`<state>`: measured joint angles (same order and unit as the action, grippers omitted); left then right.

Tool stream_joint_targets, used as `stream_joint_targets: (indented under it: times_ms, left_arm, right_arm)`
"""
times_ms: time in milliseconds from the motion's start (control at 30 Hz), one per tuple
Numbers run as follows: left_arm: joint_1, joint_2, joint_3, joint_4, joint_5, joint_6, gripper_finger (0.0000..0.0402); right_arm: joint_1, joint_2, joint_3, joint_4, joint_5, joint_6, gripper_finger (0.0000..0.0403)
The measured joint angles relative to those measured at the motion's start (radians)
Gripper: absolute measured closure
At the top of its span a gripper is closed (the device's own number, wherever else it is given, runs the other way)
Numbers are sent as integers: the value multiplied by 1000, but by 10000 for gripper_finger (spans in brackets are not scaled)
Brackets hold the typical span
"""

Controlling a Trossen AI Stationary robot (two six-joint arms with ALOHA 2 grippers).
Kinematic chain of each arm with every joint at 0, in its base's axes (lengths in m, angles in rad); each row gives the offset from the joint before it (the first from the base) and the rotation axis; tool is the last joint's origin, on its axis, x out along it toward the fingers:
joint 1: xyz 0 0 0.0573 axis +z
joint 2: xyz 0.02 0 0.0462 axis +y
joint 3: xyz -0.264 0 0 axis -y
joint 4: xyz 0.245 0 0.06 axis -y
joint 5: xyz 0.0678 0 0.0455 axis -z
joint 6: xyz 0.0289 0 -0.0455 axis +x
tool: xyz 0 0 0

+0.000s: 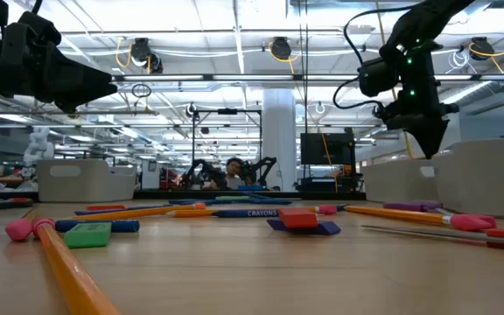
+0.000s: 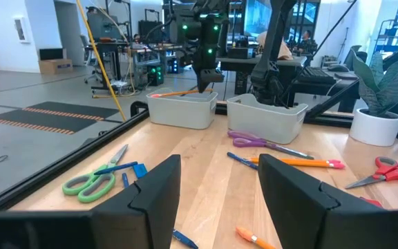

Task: Sort crayons/erasers/pens/pencils in bins
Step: Put the orange pencil into the top right gray bin

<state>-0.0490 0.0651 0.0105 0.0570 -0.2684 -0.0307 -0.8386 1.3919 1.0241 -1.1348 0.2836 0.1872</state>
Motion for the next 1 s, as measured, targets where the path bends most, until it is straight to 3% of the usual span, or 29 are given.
stream_joint_targets:
  times_ms: [200, 500, 767, 1000]
  left_arm:
    - [0, 0, 0, 0, 0, 0, 204]
    - [0, 0, 0, 0, 0, 0, 204]
    - [0, 0, 0, 0, 0, 0, 204]
    - [0, 0, 0, 0, 0, 0, 204]
  right_arm:
    - [0, 0, -16, 82, -2, -45, 383]
    - [0, 0, -149, 134, 6, -48, 377]
    - [0, -13, -137, 165, 33, -55, 293]
    - [54, -70, -27, 157, 28, -59, 227]
